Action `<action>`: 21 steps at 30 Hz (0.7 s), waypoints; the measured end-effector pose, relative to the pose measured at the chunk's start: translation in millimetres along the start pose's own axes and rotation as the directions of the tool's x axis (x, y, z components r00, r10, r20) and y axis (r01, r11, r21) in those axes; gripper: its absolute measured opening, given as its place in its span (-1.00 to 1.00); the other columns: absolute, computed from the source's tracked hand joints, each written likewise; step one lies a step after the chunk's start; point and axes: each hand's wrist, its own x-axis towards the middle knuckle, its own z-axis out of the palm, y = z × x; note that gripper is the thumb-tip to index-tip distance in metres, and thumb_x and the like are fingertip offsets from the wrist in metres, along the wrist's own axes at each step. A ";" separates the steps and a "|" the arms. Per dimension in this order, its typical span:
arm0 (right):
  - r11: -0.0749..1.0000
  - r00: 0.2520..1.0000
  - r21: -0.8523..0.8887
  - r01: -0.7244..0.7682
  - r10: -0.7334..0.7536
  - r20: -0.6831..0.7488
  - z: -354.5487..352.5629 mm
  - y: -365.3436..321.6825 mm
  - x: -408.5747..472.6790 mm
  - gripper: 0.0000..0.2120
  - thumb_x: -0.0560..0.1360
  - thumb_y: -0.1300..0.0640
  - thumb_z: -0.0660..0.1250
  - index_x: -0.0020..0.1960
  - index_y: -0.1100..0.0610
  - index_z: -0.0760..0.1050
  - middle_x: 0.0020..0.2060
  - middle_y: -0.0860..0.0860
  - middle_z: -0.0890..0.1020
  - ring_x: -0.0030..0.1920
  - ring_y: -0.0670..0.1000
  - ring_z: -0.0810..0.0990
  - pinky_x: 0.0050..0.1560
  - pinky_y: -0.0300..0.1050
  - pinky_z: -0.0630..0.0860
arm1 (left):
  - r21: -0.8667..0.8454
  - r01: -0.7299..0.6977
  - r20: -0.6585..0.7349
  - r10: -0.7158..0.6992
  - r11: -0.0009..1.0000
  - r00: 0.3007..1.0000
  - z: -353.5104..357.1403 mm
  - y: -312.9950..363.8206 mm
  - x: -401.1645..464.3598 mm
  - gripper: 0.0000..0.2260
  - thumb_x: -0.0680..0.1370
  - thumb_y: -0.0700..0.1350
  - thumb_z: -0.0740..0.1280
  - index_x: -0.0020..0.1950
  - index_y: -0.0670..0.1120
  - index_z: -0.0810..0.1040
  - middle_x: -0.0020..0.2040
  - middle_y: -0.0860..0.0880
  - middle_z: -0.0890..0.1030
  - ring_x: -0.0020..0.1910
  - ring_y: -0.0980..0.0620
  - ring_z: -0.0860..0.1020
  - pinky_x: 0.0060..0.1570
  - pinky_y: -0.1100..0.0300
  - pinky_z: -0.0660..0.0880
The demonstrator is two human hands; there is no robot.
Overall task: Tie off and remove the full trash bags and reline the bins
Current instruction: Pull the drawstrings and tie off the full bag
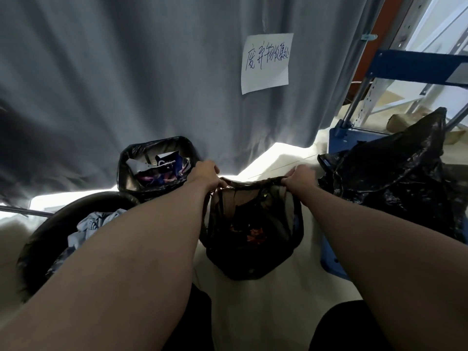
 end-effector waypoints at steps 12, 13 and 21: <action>0.912 0.908 -0.110 0.395 -0.406 -0.107 -29.1 -16.2 -28.8 -0.86 0.43 0.23 0.31 -0.13 0.08 0.35 -0.22 0.02 0.50 -0.21 0.10 0.47 -0.24 -0.09 0.33 | 0.377 -0.161 -0.138 0.227 0.912 0.964 -36.8 3.0 -17.4 -0.90 0.42 -0.15 0.44 -0.09 -0.01 0.64 -0.01 -0.12 0.64 -0.04 -0.15 0.61 -0.13 0.14 0.47; 0.897 0.900 -0.164 0.410 -0.427 -0.087 -33.5 -14.7 -30.0 -0.85 0.45 0.24 0.29 -0.05 0.08 0.36 -0.19 0.03 0.50 -0.19 0.11 0.48 -0.22 -0.08 0.34 | 0.420 -0.192 -0.130 0.268 0.887 0.955 -42.6 0.6 -20.1 -0.91 0.42 -0.14 0.43 -0.10 -0.01 0.62 0.00 -0.12 0.63 -0.02 -0.16 0.60 -0.13 0.14 0.46; 0.831 0.922 -0.428 0.356 -0.238 0.304 -53.2 0.7 -42.0 -0.90 0.42 0.22 0.42 -0.07 0.18 0.62 -0.11 0.13 0.65 -0.03 0.14 0.63 0.01 0.02 0.61 | 0.521 -0.310 -0.018 0.374 0.795 0.927 -69.3 -8.2 -40.4 -0.92 0.46 -0.09 0.40 -0.13 -0.03 0.52 -0.02 -0.12 0.60 -0.13 -0.13 0.51 -0.20 0.14 0.37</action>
